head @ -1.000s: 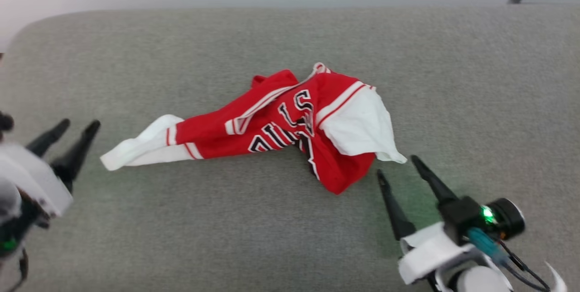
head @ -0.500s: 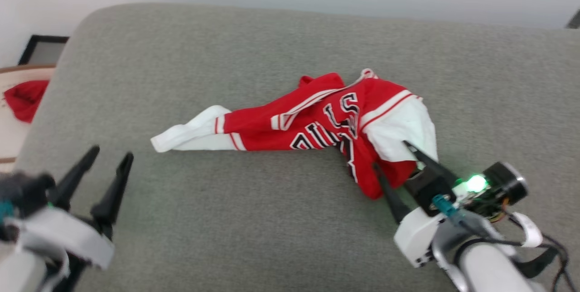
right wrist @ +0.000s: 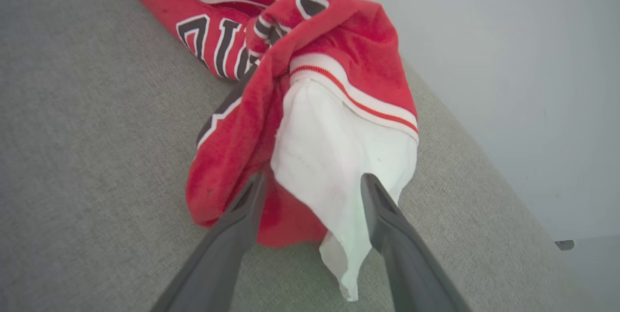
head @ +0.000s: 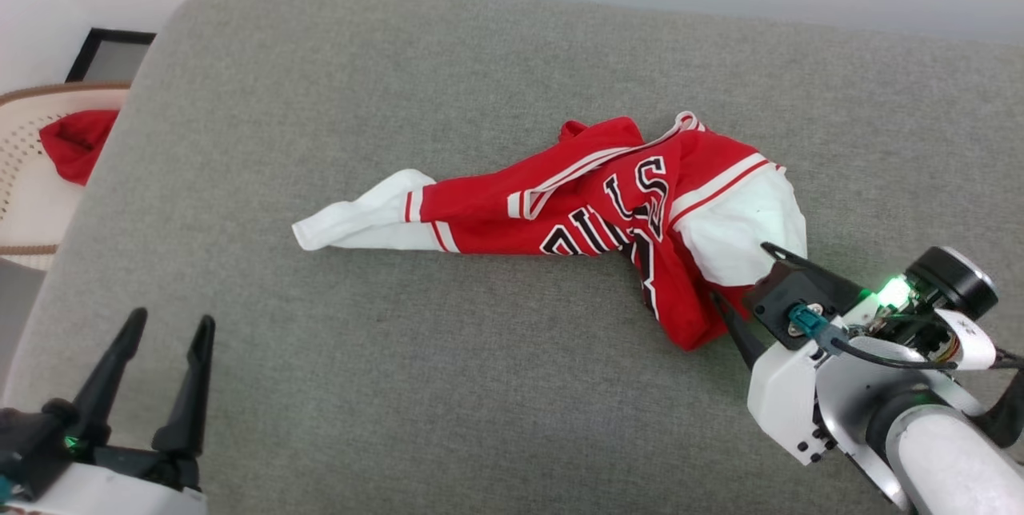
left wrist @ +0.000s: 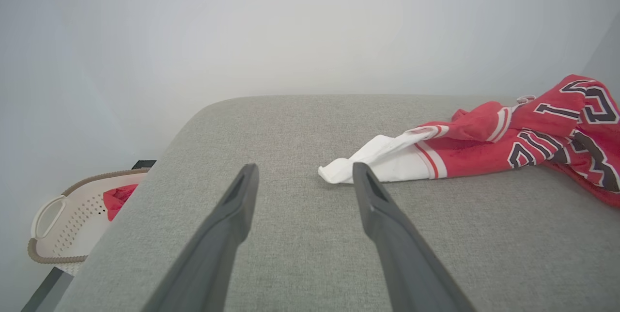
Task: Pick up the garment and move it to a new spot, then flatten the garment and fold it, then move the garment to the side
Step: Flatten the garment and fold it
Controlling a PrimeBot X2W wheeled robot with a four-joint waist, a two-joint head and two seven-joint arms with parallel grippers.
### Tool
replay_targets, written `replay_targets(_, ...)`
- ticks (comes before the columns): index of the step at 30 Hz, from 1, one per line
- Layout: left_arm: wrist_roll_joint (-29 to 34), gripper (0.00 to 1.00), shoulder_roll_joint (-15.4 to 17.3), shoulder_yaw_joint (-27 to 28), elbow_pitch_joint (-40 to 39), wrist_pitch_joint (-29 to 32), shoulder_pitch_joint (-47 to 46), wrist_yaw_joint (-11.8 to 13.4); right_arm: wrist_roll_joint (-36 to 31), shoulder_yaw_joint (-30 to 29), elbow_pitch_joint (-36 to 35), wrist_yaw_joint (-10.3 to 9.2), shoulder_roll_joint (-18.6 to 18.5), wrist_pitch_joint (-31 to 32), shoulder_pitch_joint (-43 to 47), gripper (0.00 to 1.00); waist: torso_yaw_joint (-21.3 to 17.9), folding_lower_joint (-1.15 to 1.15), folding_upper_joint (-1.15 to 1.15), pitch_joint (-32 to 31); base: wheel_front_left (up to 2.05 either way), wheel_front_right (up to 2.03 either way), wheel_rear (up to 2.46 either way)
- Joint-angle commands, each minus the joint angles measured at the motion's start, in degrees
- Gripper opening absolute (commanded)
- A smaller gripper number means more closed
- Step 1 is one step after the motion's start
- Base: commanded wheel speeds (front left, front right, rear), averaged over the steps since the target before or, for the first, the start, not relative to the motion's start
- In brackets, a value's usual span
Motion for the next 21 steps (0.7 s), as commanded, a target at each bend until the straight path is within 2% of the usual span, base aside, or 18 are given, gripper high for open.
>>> replay_targets(1, 0.32, 1.0, -0.3, -0.05, -0.3, 0.04, 0.59, -0.17, 0.24, 0.6, -0.28, -0.06, -0.43, 0.4, -0.58, 1.0, 0.14, 0.0, 0.0, 0.19, 0.0, 0.0, 0.0)
replay_targets(7, -0.66, 1.0, -0.06, -1.32, -1.33, 0.03, 1.2, -0.2, 1.18, 1.17, -2.41, -0.06, -2.02, 2.57, -2.06, 1.0, 0.35, 0.0, 0.0, 0.81, 0.0, 0.0, 0.0)
replay_targets(8, -0.9, 1.0, -0.15, -1.36, -1.46, 0.03, 1.25, -0.21, 0.97, 1.01, -2.73, -0.06, -2.18, 2.83, -2.17, 0.75, 0.31, 0.0, 0.0, 0.92, 0.0, 0.0, 0.0)
replay_targets(9, -1.28, 1.0, -0.34, -1.35, -1.67, 0.03, 1.19, -0.21, 0.83, 1.0, -2.99, -0.06, -2.48, 3.03, -2.34, 0.38, 0.26, 0.0, 0.0, 1.03, 0.0, 0.0, 0.0)
replay_targets(10, -1.58, 1.0, -0.46, -1.42, -1.81, 0.03, 1.13, -0.21, 0.74, 0.87, -3.19, -0.06, -2.66, 3.21, -2.5, 0.25, 0.25, 0.0, 0.0, 1.12, 0.0, 0.0, 0.0)
replay_targets(11, -1.77, 1.0, -0.53, -1.55, -1.89, 0.02, 1.05, -0.22, 0.71, 0.74, -3.23, -0.06, -2.68, 3.17, -2.6, 0.05, 0.23, 0.0, 0.0, 1.19, 0.0, 0.0, 0.0)
replay_targets(12, -1.96, 1.0, -0.5, -1.77, -1.97, 0.03, 0.95, -0.22, 0.62, 0.62, -3.19, -0.06, -2.6, 3.17, -2.71, 0.0, 0.23, 0.0, 0.0, 1.25, 0.0, 0.0, 0.0)
replay_targets(17, -2.5, 1.0, -0.11, -2.19, -2.31, 0.03, 0.76, -0.22, -0.55, -1.18, -3.09, -0.06, -1.85, 3.11, -2.76, 0.0, 0.05, 0.0, 0.0, 1.64, 0.0, 0.0, 0.0)
replay_targets(21, -2.86, 1.0, 0.06, -2.01, -2.37, 0.02, 1.14, -0.23, -1.61, -5.29, -3.73, -0.06, -1.37, 3.52, -1.82, 0.0, -0.27, 0.0, 0.0, 1.69, 0.0, 0.0, 0.0)
